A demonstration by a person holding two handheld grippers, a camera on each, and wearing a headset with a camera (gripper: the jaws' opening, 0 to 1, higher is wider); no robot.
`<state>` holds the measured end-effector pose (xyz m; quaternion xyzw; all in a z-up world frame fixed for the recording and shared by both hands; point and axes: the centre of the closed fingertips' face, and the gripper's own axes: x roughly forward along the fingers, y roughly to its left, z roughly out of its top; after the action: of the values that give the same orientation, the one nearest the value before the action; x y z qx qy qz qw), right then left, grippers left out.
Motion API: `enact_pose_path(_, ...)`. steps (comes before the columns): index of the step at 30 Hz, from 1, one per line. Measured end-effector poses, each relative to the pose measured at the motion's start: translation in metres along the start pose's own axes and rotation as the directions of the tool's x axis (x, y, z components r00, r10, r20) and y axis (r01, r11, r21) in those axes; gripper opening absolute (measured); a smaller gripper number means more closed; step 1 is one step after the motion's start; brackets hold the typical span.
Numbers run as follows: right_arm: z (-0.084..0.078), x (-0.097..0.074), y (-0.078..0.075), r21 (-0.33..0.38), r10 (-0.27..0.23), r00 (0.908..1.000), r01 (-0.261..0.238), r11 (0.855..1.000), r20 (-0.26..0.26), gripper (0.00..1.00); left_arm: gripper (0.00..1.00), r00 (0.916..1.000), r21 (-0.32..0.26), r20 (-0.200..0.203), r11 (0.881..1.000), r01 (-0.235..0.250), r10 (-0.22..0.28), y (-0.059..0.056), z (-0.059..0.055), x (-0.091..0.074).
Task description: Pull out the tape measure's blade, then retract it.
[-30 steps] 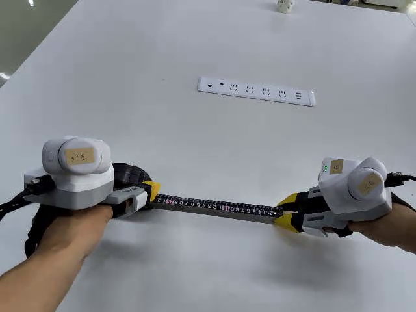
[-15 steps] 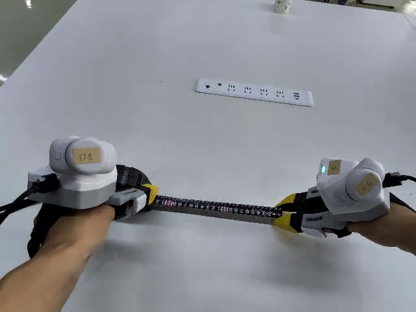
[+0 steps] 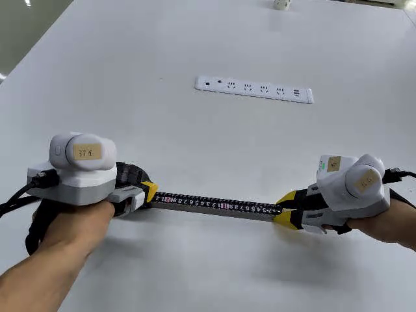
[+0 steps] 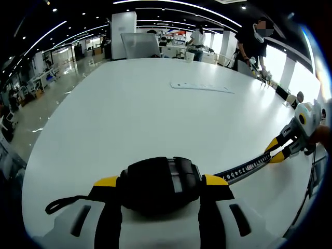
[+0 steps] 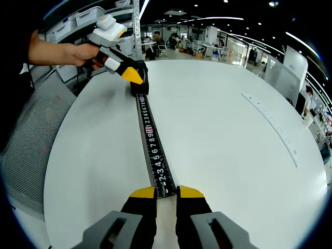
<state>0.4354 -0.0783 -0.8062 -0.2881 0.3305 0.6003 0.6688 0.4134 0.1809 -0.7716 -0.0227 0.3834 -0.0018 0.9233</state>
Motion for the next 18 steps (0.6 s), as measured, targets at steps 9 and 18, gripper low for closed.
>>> enact_pose_path(9,0.0000,0.0004,-0.0001,-0.007,0.001,0.9999,-0.001,1.000,-0.011,0.09,0.53,0.9999,0.001,-0.004,1.000,0.013,-0.013,0.0001,0.0004,-0.0002)
enact_pose_path(18,0.0003,0.0000,0.0001,-0.007,0.003,0.9999,-0.003,1.000,-0.015,0.09,0.53,0.9998,0.001,-0.005,1.000,0.021,-0.021,0.0003,0.0001,-0.0013)
